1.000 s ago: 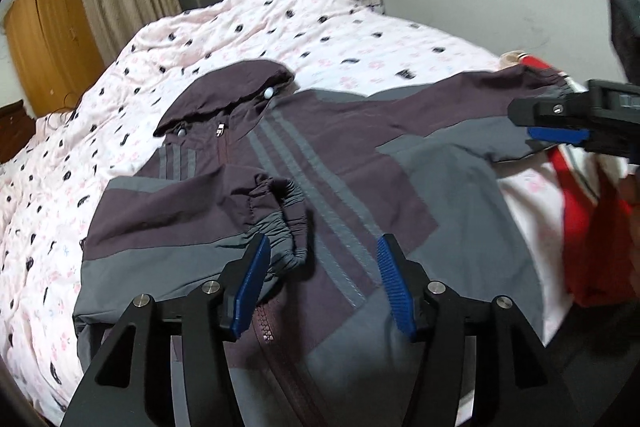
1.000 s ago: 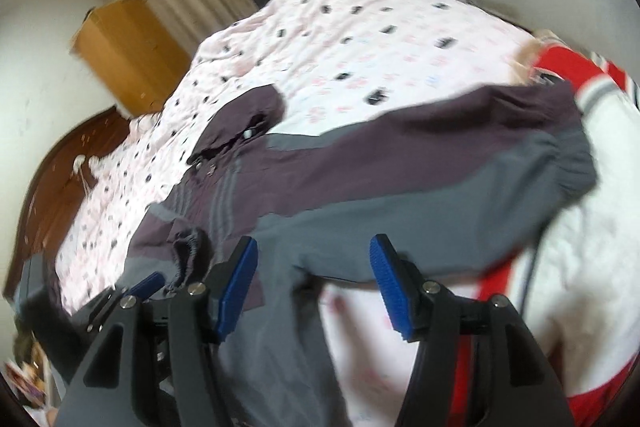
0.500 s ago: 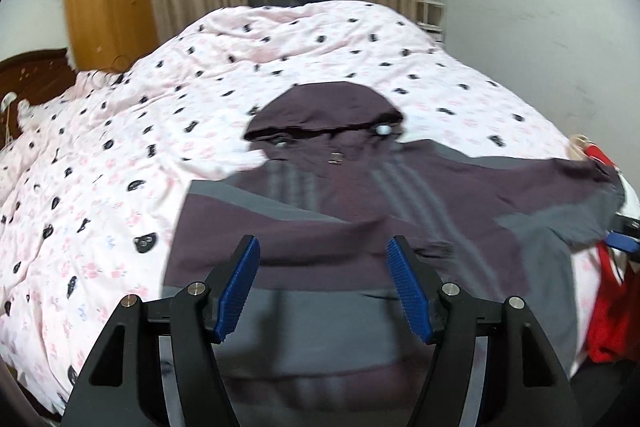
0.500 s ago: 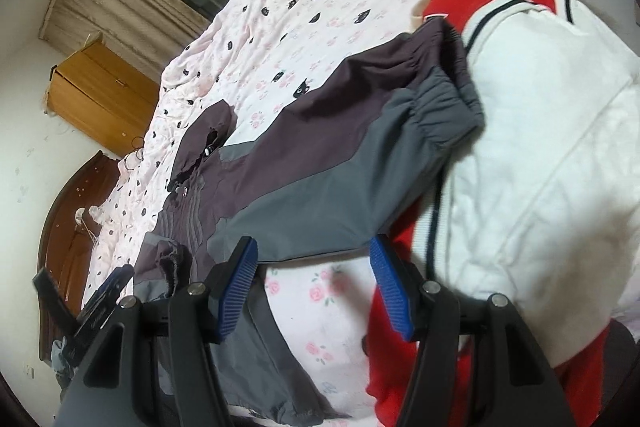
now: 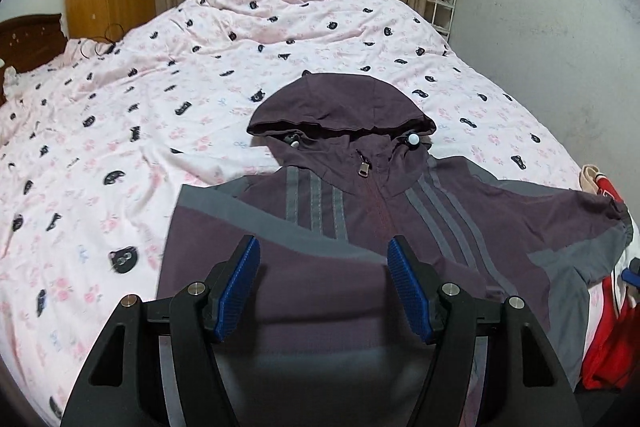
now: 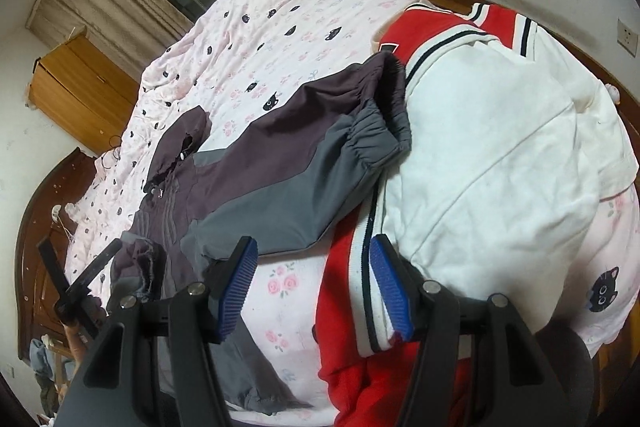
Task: Fold clothes
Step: 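Lower the right gripper onto the other sleeve cuff and close it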
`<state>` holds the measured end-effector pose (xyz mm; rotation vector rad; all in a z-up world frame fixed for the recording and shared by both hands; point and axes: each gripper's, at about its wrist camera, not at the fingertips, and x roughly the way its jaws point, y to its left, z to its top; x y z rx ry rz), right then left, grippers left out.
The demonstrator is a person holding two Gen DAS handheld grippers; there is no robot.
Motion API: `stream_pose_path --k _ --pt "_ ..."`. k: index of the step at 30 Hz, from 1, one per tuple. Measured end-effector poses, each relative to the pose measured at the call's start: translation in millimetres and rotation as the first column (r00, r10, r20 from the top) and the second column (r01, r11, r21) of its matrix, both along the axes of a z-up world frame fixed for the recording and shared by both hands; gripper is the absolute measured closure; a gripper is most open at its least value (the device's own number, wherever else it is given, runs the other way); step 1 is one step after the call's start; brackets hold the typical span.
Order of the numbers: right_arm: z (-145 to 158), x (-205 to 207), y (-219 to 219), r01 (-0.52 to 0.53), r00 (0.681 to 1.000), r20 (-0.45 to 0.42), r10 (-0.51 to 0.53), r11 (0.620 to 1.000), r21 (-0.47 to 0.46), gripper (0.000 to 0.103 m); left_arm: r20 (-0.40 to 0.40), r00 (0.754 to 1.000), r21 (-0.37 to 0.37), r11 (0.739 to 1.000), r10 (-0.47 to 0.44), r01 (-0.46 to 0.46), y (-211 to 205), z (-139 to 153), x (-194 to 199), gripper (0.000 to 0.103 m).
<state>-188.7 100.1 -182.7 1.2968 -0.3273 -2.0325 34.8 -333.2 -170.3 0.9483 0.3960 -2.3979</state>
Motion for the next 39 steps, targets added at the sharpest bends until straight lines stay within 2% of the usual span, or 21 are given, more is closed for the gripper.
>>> stream_pose_path --k 8,17,27,31,37,39 --pt "-4 -6 -3 0.016 1.0 0.007 -0.016 1.0 0.012 0.043 0.012 1.0 0.032 0.999 -0.021 0.021 -3 -18 -12 0.042" --pt "0 -18 -4 0.048 0.998 0.029 -0.047 0.998 -0.029 0.043 0.033 0.999 0.046 0.999 -0.029 0.027 -3 -36 -14 0.041" --pt "-2 -32 -18 0.094 0.995 -0.015 -0.094 0.994 0.059 0.046 0.067 0.997 0.027 0.999 -0.038 0.037 0 -47 -20 0.038" --pt "0 -35 -22 0.104 0.994 -0.044 -0.101 0.991 0.085 0.056 0.065 0.997 0.034 0.999 -0.039 0.037 -1 -49 -22 0.034" --pt "9 -42 -22 0.108 0.992 -0.074 -0.102 0.991 0.079 0.083 0.063 0.997 0.045 0.998 -0.047 0.044 -2 -51 -24 0.028" --pt "14 -44 -24 0.103 0.992 -0.083 -0.096 0.992 0.078 0.085 0.065 0.997 0.041 0.998 -0.047 0.044 -1 -51 -24 0.028"
